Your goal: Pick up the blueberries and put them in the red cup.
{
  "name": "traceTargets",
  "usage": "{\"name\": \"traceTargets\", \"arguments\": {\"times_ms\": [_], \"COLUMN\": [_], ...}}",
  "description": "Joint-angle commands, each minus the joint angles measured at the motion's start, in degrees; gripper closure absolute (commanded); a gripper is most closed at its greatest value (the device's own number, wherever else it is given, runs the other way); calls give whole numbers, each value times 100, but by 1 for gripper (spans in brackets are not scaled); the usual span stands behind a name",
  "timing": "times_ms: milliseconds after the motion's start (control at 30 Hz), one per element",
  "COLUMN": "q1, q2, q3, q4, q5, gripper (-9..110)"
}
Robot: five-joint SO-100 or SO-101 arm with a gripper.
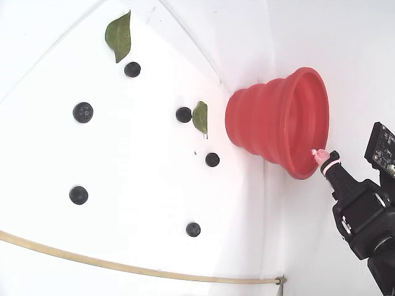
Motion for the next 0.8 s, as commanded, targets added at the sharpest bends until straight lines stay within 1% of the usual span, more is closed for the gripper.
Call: {"name": "traceTargets", "arguments": {"times_ms": [0,767], "q1": [26,123], "q2": [896,1863], "q3": [9,1503], "q4": [9,237], "q5": [9,123], "gripper": [83,84]}}
